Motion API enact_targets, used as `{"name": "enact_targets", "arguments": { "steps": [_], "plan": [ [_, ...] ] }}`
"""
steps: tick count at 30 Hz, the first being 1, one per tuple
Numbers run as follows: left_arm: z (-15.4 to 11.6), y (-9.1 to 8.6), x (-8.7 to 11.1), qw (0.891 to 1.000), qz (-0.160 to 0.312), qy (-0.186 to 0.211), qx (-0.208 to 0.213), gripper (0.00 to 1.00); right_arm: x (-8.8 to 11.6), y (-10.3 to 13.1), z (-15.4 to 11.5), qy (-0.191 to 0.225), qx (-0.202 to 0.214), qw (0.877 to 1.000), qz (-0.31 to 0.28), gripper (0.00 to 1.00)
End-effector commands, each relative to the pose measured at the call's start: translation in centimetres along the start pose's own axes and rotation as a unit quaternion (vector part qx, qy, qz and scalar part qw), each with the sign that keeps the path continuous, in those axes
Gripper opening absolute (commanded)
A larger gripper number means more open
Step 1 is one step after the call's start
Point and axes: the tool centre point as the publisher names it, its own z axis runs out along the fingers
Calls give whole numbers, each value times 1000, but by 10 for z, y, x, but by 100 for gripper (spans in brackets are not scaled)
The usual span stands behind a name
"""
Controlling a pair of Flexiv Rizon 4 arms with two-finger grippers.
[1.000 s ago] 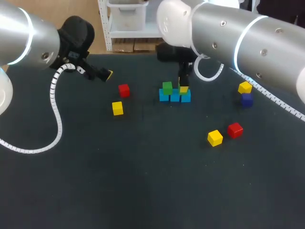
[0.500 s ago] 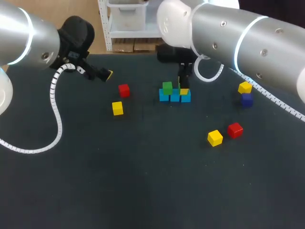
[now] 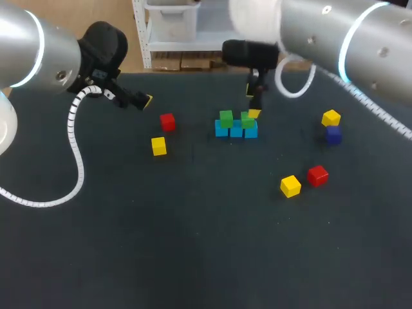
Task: Place the blue cubes, place green cubes on the blue cubes, place the yellow cubes on the green cubes, then place the red cubes on the yellow cubes, and place purple cube on the red cubes.
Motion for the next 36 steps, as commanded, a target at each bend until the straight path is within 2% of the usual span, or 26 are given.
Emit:
{"name": "enact_targets", "arguments": {
  "steps": [1,16,31,36],
  "plan": [
    [1,1,0,1000,0,-1,1,100,20,32,-7,-40,50,998,5,100],
    [1,1,0,1000,0,-1,1,100,39,38,9,-81,63,994,39,100],
    [1,1,0,1000,0,-1,1,100,61,32,-1,-79,94,989,83,100],
    [1,1,0,1000,0,-1,1,100,71,32,-10,-64,109,987,98,100]
  ]
}}
